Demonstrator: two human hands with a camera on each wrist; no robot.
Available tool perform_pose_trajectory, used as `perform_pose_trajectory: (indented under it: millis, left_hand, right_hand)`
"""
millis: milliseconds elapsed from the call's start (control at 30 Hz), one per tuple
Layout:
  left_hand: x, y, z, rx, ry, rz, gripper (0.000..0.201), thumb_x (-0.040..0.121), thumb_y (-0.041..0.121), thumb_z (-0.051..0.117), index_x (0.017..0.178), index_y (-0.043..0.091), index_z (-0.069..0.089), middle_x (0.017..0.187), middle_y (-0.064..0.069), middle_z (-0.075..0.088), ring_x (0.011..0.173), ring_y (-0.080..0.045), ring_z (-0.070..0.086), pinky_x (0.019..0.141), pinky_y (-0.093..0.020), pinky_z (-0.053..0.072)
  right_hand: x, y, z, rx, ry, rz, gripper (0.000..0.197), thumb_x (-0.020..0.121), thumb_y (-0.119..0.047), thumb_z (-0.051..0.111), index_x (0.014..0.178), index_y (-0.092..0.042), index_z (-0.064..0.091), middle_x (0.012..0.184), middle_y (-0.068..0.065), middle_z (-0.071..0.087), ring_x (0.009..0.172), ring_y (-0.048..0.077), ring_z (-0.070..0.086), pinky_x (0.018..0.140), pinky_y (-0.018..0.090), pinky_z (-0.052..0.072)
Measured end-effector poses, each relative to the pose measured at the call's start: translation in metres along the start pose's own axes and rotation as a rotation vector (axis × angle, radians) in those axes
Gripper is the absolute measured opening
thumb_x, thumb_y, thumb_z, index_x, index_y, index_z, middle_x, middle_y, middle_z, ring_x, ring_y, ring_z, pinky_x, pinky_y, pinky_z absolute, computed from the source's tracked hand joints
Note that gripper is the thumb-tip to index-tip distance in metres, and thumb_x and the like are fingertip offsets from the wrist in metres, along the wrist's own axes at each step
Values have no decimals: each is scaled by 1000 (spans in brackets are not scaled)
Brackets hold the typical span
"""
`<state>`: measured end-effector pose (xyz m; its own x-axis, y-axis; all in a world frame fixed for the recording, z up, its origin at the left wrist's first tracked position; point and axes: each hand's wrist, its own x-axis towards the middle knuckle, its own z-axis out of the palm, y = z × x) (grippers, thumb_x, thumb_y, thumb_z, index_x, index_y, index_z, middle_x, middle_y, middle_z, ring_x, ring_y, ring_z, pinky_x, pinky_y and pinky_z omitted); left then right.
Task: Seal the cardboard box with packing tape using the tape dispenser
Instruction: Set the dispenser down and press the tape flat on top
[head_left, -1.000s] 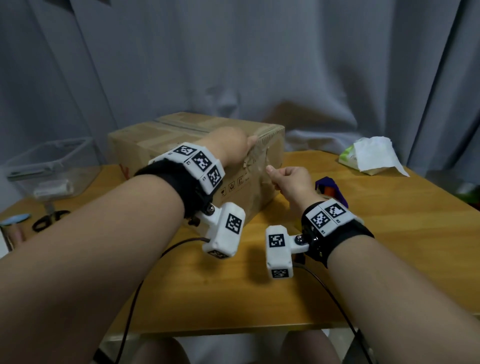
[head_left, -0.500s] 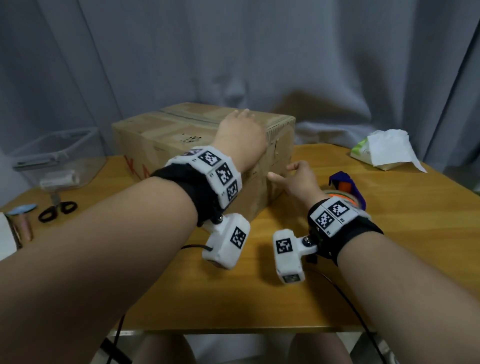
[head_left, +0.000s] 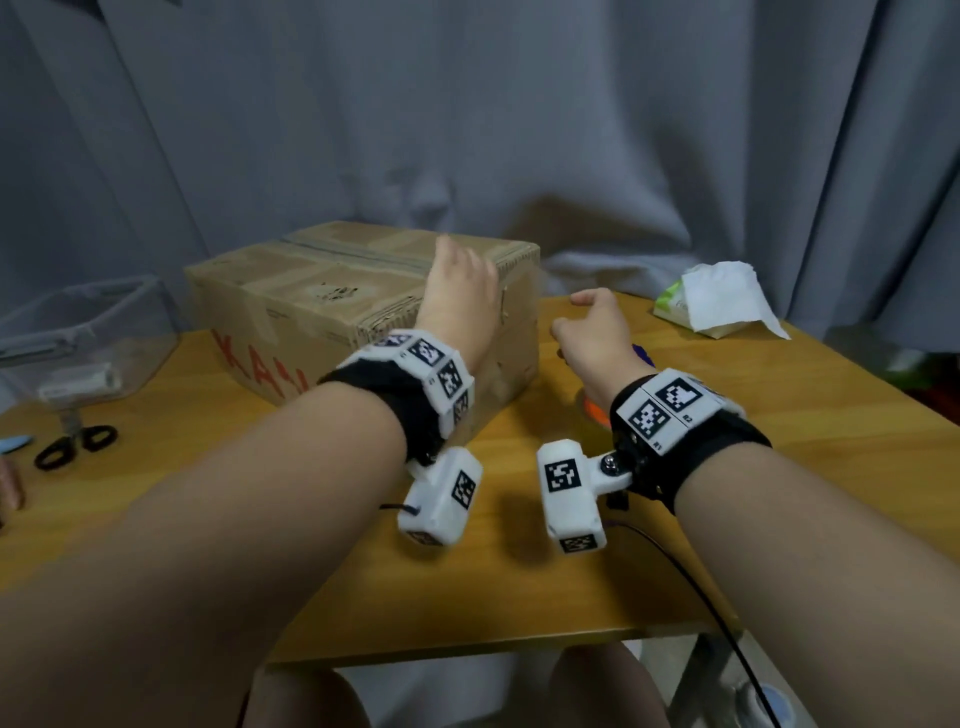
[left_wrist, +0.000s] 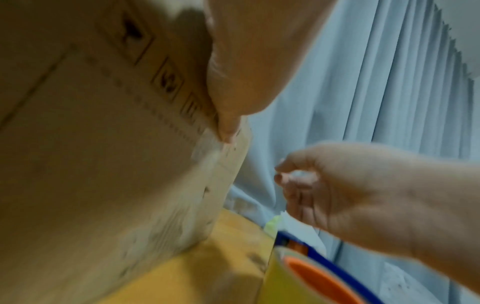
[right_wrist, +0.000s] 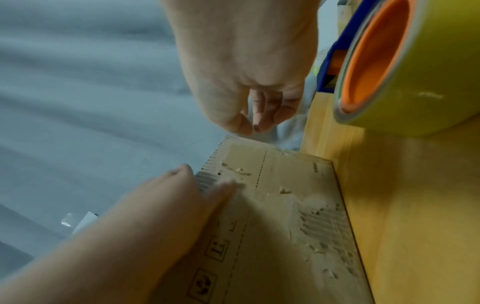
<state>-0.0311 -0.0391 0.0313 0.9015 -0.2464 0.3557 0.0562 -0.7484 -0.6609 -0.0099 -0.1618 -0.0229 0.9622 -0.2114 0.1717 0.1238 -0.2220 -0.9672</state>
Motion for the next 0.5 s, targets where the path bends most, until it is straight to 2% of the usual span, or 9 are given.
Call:
perform_pose_trajectory:
  millis: [67, 133, 167, 233, 267, 333, 400, 500]
  left_hand:
    - [6, -16, -7, -137, 67, 57, 29, 98, 22, 36, 111, 8, 57, 110, -12, 64, 107, -31, 54, 95, -36, 32]
    - [10, -28, -9, -233, 60, 93, 27, 94, 12, 39, 103, 10, 64, 106, -11, 66, 105, -31, 56, 90, -35, 35]
    - [12, -33, -7, -293, 43, 91, 27, 94, 11, 39, 101, 9, 65, 106, -12, 66, 105, -32, 57, 89, -36, 39]
    - [14, -49, 1, -467, 14, 76, 28, 97, 18, 41, 104, 6, 65, 114, -17, 63, 110, -34, 58, 91, -39, 44]
    - [13, -58, 6, -585, -28, 95, 32, 98, 25, 41, 112, 6, 63, 124, -19, 58, 118, -33, 53, 98, -39, 42]
    - [1, -77, 11, -802, -166, 179, 41, 101, 29, 37, 135, 10, 50, 147, -12, 40, 137, -24, 35, 111, -28, 21]
    - [-9, -86, 15, -956, -264, 233, 45, 102, 28, 32, 145, 15, 34, 154, -1, 26, 142, -14, 22, 108, -13, 8]
    - [-7, -85, 18, -1074, -340, 229, 45, 103, 22, 26, 147, 11, 26, 156, -1, 20, 143, -12, 18, 104, -9, 6]
  right_hand:
    - [-2, -5, -4, -22, -19, -17, 37, 87, -8, 51, 122, -16, 45, 105, 5, 54, 87, 21, 57, 64, 26, 45]
    - [-5, -10, -7, -58, -41, -34, 33, 88, -8, 51, 120, -16, 47, 105, 5, 55, 88, 21, 58, 65, 26, 44]
    - [-7, -14, -7, -83, -56, -55, 31, 88, -9, 51, 119, -17, 49, 106, 5, 56, 89, 21, 58, 67, 26, 43]
    - [-10, -26, -7, -172, -97, -145, 30, 90, -10, 52, 120, -15, 51, 107, 4, 56, 92, 19, 55, 73, 26, 41]
    - [-11, -33, -5, -230, -117, -222, 31, 91, -11, 52, 123, -12, 53, 110, 5, 56, 97, 19, 55, 79, 25, 41]
    - [-11, -49, 4, -344, -174, -362, 36, 94, -14, 48, 128, -6, 51, 126, 11, 53, 116, 23, 50, 97, 28, 38]
    - [-10, -66, 20, -442, -260, -410, 43, 94, -17, 39, 132, 0, 48, 138, 16, 46, 131, 27, 40, 108, 30, 28]
    - [-7, -82, 48, -551, -350, -363, 41, 94, -12, 34, 128, 7, 47, 139, 22, 45, 131, 31, 39, 108, 31, 27]
